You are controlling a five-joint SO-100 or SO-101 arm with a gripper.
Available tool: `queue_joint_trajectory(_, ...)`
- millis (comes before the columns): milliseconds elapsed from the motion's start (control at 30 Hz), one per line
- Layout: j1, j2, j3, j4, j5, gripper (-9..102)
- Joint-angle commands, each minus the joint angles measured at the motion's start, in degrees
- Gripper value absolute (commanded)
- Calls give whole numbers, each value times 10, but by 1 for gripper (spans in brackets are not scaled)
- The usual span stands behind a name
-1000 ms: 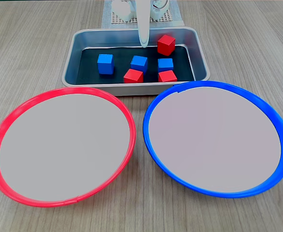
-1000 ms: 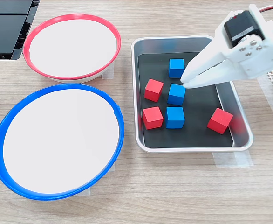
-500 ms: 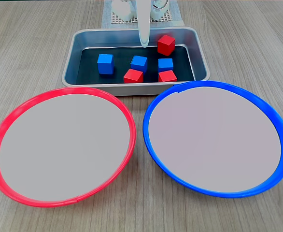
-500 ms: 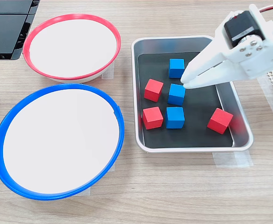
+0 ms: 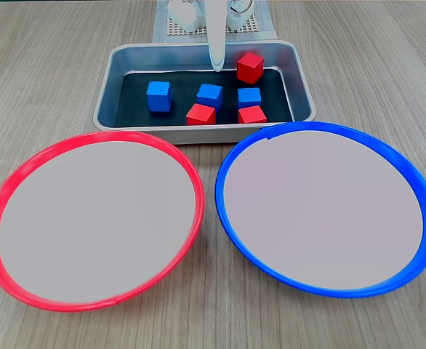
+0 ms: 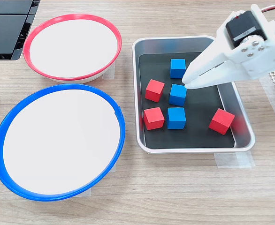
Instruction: Move six blocks tray to matching dishes
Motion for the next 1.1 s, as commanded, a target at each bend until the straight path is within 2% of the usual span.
queue_joint_trajectory(0,-11,14,-2,1,-12,0)
queue_joint_trajectory(100,-22,15,-3,2,-19,0)
queue_joint_trajectory(200,4,-12,-48,62,-53,0)
queue_joint_trajectory(367,93,-207,-209,144,-146,5)
queue_joint_trajectory(500,148,-394,-336,173,-191,11)
queue_joint_trajectory(567,164,-469,-387,171,-200,16)
queue_joint_trajectory(800,191,-721,-475,98,-251,17)
queue_joint_trajectory(900,196,-780,-490,99,-307,20)
queue_joint_trajectory(1067,210,-853,-516,92,-336,20)
